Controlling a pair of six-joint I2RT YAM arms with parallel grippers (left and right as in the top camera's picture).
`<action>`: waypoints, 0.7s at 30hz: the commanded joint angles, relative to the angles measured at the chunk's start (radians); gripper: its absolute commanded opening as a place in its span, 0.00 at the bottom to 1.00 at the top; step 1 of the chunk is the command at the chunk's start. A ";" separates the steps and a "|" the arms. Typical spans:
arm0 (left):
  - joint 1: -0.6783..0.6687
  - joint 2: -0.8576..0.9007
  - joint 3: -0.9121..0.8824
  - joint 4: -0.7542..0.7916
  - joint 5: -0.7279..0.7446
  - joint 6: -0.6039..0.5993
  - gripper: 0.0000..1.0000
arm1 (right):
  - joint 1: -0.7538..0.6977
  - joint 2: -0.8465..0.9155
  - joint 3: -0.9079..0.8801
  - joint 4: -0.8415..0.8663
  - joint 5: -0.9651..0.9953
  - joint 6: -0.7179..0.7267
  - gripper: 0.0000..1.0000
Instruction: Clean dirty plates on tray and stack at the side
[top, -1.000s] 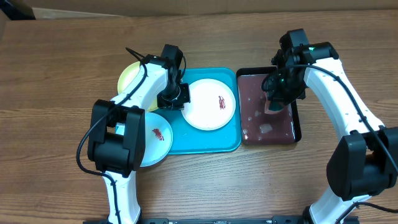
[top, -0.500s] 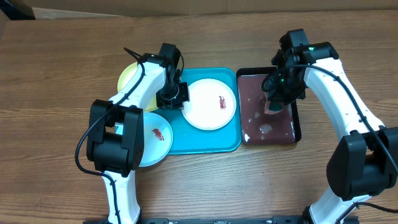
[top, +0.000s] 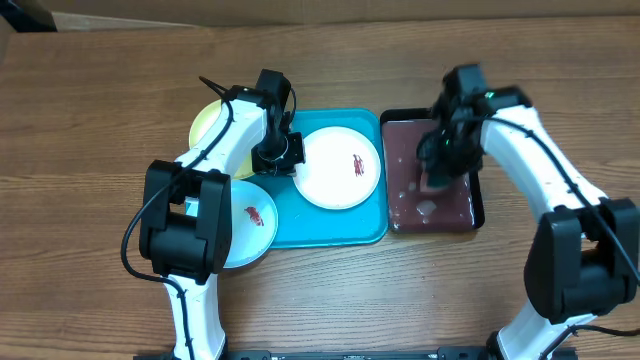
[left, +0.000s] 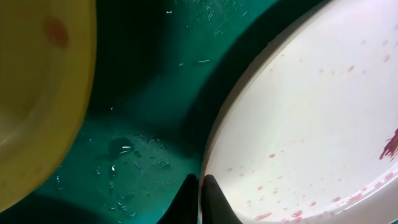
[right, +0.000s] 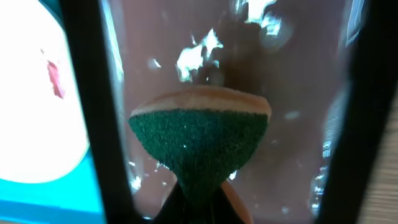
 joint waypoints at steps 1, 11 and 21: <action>-0.008 0.008 0.021 0.001 0.008 0.006 0.04 | 0.010 -0.008 -0.008 -0.008 -0.008 -0.001 0.04; -0.010 0.008 0.021 0.002 0.006 0.006 0.04 | 0.047 -0.008 0.405 -0.225 -0.068 0.022 0.04; -0.008 0.008 0.021 0.002 0.004 0.005 0.04 | 0.287 0.004 0.394 -0.037 0.069 0.089 0.04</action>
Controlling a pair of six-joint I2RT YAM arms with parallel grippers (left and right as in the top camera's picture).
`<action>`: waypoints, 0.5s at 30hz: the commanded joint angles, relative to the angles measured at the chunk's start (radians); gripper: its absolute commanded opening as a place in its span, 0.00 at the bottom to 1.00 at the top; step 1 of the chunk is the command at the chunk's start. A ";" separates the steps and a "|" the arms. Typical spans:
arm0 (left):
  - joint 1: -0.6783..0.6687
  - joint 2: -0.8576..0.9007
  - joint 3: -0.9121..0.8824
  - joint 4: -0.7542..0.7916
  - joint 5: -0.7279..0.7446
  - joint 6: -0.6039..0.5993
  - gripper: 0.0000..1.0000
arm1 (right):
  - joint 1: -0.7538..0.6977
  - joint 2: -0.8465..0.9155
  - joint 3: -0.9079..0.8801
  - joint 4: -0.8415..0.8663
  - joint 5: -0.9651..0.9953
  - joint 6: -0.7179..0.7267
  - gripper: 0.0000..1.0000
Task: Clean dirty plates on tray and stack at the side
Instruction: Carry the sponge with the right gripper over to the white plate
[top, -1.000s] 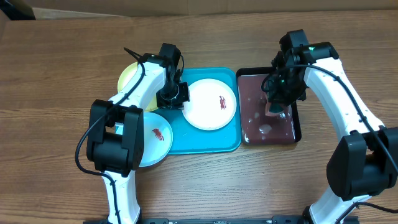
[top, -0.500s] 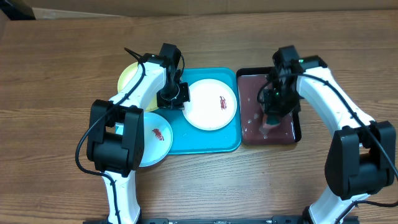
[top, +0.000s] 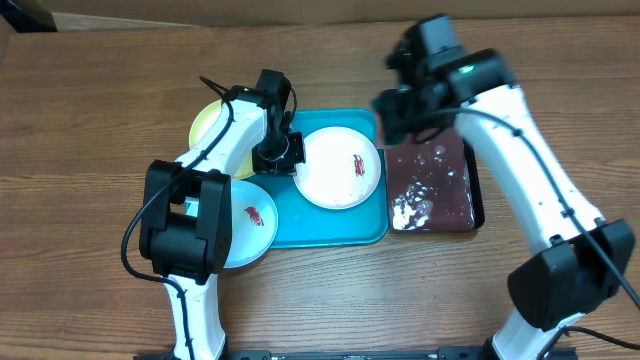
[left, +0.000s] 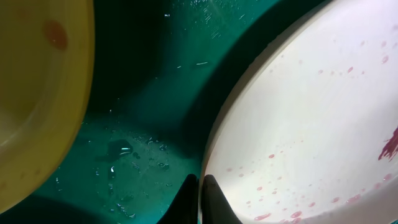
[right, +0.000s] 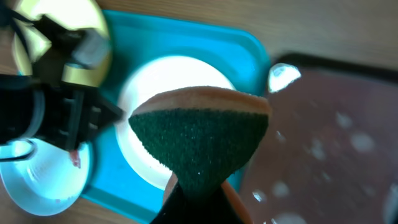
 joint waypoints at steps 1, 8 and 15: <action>-0.006 0.008 0.020 -0.006 0.004 0.002 0.04 | 0.103 0.003 -0.021 0.054 0.177 0.071 0.04; -0.006 0.008 0.020 -0.053 -0.089 -0.025 0.04 | 0.240 0.061 -0.023 0.111 0.393 0.097 0.04; -0.006 0.008 0.020 -0.078 -0.105 -0.030 0.04 | 0.270 0.166 -0.023 0.110 0.477 0.140 0.04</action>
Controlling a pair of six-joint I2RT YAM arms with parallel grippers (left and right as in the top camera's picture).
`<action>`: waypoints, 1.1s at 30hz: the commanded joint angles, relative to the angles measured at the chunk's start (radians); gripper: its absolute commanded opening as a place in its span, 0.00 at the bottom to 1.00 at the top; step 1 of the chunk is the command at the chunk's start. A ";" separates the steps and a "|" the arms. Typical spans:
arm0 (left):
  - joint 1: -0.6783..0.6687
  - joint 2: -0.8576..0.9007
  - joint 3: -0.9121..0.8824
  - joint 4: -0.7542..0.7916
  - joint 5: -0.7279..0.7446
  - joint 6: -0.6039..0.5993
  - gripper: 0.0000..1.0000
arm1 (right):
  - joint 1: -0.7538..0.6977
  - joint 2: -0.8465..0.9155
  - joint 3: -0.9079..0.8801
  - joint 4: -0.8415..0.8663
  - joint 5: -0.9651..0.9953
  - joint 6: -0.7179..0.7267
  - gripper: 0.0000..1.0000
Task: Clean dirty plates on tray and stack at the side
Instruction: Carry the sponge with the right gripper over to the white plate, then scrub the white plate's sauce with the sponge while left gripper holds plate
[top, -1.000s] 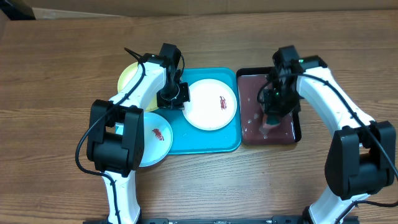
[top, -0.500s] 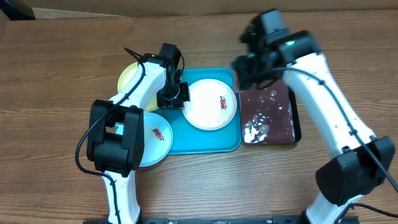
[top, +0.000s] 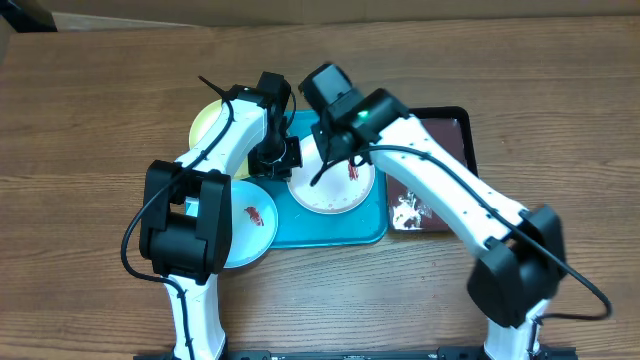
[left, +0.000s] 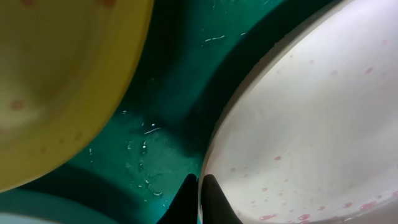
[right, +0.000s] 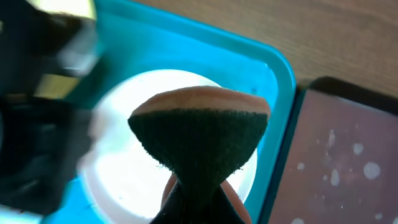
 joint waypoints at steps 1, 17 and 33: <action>-0.006 0.008 0.016 -0.007 -0.041 -0.028 0.04 | -0.003 0.047 -0.008 -0.003 0.089 0.045 0.04; 0.000 0.008 0.016 -0.010 -0.044 -0.085 0.04 | -0.008 0.099 -0.023 -0.021 0.087 0.048 0.04; 0.000 0.008 0.016 -0.018 -0.043 -0.085 0.04 | -0.014 0.106 -0.137 0.089 0.106 0.048 0.04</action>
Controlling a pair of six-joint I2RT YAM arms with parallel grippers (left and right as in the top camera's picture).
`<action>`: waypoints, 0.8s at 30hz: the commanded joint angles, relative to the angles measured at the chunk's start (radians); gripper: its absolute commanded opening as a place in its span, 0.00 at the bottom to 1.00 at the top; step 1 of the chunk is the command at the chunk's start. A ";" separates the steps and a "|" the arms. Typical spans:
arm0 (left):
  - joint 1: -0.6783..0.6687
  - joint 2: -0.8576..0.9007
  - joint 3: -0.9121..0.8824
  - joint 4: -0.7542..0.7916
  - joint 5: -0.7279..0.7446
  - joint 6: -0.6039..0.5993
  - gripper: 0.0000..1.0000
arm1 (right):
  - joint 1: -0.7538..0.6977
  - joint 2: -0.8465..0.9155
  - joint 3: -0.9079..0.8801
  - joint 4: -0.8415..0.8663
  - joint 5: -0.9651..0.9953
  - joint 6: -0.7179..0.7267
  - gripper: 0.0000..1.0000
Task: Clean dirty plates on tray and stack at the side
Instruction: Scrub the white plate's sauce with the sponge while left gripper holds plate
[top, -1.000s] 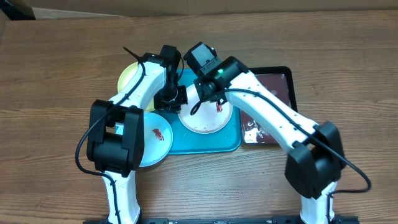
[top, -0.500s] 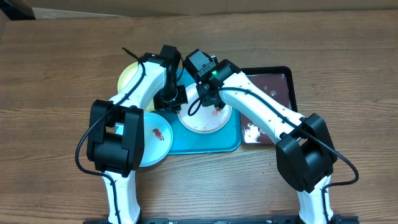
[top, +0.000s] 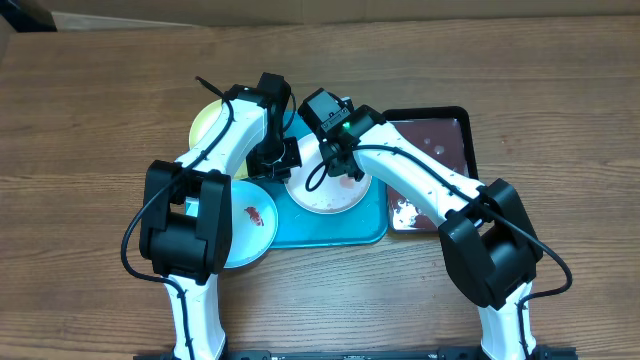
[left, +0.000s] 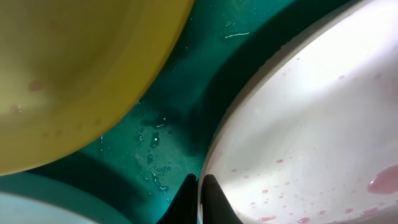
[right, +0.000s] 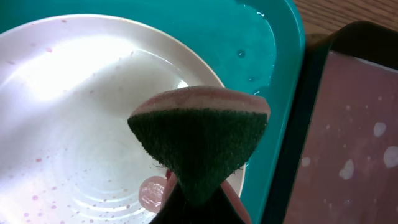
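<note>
A white plate (top: 318, 190) speckled with red lies on the teal tray (top: 340, 232). My left gripper (left: 200, 186) is shut on its left rim (left: 214, 146). My right gripper (right: 196, 202) is shut on a green-and-tan sponge (right: 198, 142), held low over the plate (right: 74, 106) near a pink smear (right: 152, 193). A yellow plate (top: 208, 125) sits at the tray's far left corner, and another white plate with a red stain (top: 250, 225) lies at its near left.
A black tray of reddish-brown water (top: 440, 140) stands right of the teal tray. Wet drops lie on the teal tray floor (left: 152, 146). Both arms cross over the tray's middle. Bare wooden table (top: 90, 200) surrounds everything.
My right gripper has dropped lower with the sponge, close over the white plate's right part. The red stain there now shows as a pink smear. The left gripper still grips the rim.
My right gripper first held the sponge down in the black tray's water. Then it was raised above the tray's corner, then over the white plate, and now sits low on it. My left gripper stayed shut on the plate's rim throughout; the plate shifted slightly left.
</note>
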 joint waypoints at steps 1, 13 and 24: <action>0.000 0.008 0.015 -0.003 -0.026 -0.014 0.04 | -0.007 0.000 -0.032 0.025 0.023 0.008 0.04; 0.000 0.008 0.015 -0.006 -0.026 -0.014 0.04 | -0.008 0.000 -0.201 0.233 0.024 0.008 0.04; 0.000 0.008 0.015 -0.009 -0.026 -0.014 0.04 | -0.010 0.000 -0.274 0.298 -0.026 0.030 0.13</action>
